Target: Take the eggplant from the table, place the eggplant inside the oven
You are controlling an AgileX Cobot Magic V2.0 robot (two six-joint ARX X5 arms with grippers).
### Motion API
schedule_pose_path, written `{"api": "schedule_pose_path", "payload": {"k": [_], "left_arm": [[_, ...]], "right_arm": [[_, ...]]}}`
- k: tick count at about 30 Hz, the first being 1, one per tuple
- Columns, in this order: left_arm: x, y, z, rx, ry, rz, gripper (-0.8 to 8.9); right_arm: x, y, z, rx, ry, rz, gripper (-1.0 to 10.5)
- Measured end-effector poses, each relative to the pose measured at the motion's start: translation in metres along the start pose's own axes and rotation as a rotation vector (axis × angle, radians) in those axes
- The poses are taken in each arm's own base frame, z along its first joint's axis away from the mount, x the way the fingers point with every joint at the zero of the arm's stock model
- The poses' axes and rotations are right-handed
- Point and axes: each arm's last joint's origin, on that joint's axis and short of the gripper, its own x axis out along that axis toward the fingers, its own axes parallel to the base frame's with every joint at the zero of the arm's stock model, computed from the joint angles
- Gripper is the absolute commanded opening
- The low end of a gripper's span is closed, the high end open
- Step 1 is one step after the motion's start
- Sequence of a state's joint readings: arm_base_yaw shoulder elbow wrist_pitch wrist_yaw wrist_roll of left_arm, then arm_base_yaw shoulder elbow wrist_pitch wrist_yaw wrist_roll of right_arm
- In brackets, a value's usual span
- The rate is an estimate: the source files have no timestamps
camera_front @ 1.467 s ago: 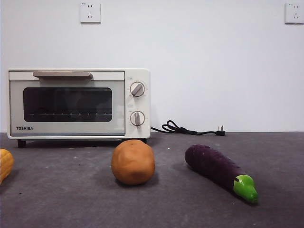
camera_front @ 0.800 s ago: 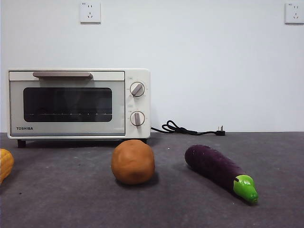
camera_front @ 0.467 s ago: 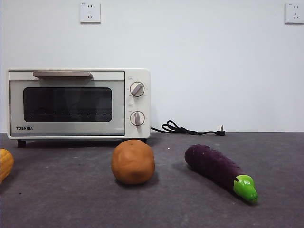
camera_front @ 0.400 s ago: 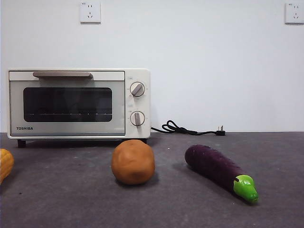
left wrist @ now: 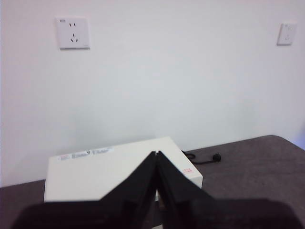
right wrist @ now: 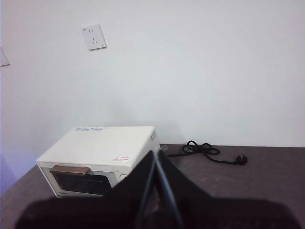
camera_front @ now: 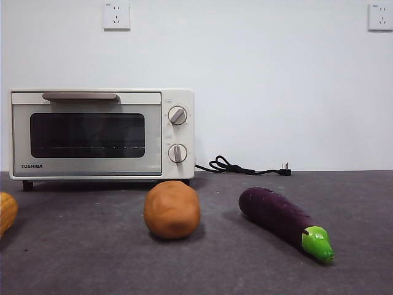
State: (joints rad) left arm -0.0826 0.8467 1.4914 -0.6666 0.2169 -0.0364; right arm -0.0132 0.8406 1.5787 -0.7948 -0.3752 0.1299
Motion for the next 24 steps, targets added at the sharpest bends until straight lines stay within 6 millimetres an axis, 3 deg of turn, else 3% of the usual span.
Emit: {"api": "schedule_pose_path", "payload": {"k": [10,12,17,24], "left_arm": [[0.010,0.002,-0.002,0.003,0.028,0.001,-0.05],[0.012,0.003,-0.003,0.003,0.035,0.001,-0.05],[0.021,0.005,-0.005,0.003,0.064,0.002,-0.05],[0.036,0.008,-0.010,0.013,0.105,0.002,-0.05]], "right_arm": [[0.004,0.000,-0.007,0.033,0.084,0.057,0.1],[0.006,0.000,-0.008,0.041,0.103,0.098,1.1],[0.012,0.000,-0.013,0.074,0.170,0.195,5.0],[0.020,0.000,-0.025,0.122,0.308,0.239,5.8]]}}
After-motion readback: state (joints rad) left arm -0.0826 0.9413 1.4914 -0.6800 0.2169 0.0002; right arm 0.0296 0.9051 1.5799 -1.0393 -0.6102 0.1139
